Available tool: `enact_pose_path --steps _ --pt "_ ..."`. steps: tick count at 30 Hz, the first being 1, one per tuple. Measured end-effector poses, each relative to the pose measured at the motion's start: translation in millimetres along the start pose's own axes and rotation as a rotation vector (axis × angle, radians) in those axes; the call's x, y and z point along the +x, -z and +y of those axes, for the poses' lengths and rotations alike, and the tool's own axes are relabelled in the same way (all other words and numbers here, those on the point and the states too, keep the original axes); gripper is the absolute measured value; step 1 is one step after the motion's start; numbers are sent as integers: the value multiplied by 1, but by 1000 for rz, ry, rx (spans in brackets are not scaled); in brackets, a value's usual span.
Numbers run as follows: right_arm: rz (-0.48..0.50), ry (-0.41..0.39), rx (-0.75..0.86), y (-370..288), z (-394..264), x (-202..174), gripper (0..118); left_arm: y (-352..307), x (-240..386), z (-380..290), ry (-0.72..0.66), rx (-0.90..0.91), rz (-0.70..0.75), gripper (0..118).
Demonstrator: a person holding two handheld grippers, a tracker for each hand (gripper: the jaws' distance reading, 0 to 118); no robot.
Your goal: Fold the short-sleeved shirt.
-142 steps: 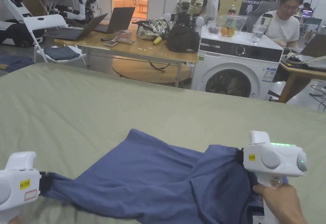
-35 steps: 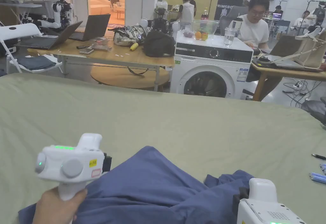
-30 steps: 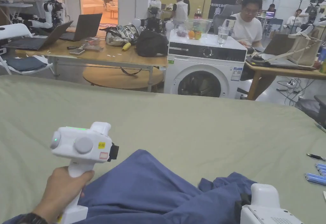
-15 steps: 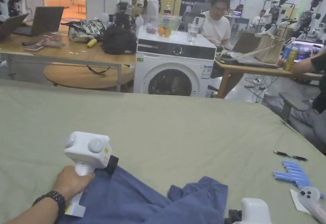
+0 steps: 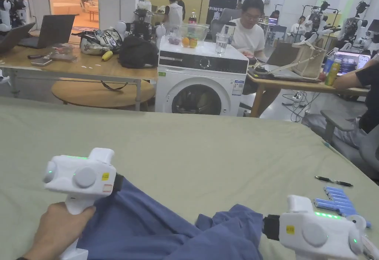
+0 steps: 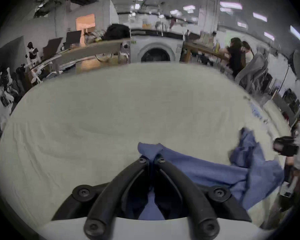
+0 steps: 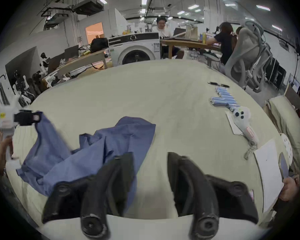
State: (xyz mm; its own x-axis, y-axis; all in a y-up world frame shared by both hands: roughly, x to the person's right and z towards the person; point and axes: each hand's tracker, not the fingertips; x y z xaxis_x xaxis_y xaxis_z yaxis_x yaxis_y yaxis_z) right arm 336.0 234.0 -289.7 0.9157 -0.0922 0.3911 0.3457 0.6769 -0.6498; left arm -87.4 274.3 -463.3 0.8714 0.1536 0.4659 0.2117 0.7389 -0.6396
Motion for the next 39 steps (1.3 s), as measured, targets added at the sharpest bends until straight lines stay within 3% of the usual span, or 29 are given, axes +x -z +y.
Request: enact_pose_path --steps 7,10,12,14,16,21,28,39 --pt "15 70 -211 81 40 -8 50 -45 -4 -29 9 43 17 0" --pt "8 15 -302 100 35 -20 48 -49 -7 -39 -24 38 14 0" --pt "-39 -38 -214 91 29 -31 36 -47 -9 -43 -18 25 19 0" --pt "0 -64 -217 90 25 -38 3 -37 -24 -44 -24 13 18 0" --pt "4 -90 -188 82 20 -38 2 -35 -31 -42 -37 10 21 0" --pt "37 -23 -8 36 26 -27 1 -60 -45 -33 -54 68 31 0" --pt "43 -30 156 -38 65 -22 1 -139 -61 -6 -59 187 91 0" --pt "46 -91 422 -150 138 -69 1 -263 -112 62 -94 407 191 0"
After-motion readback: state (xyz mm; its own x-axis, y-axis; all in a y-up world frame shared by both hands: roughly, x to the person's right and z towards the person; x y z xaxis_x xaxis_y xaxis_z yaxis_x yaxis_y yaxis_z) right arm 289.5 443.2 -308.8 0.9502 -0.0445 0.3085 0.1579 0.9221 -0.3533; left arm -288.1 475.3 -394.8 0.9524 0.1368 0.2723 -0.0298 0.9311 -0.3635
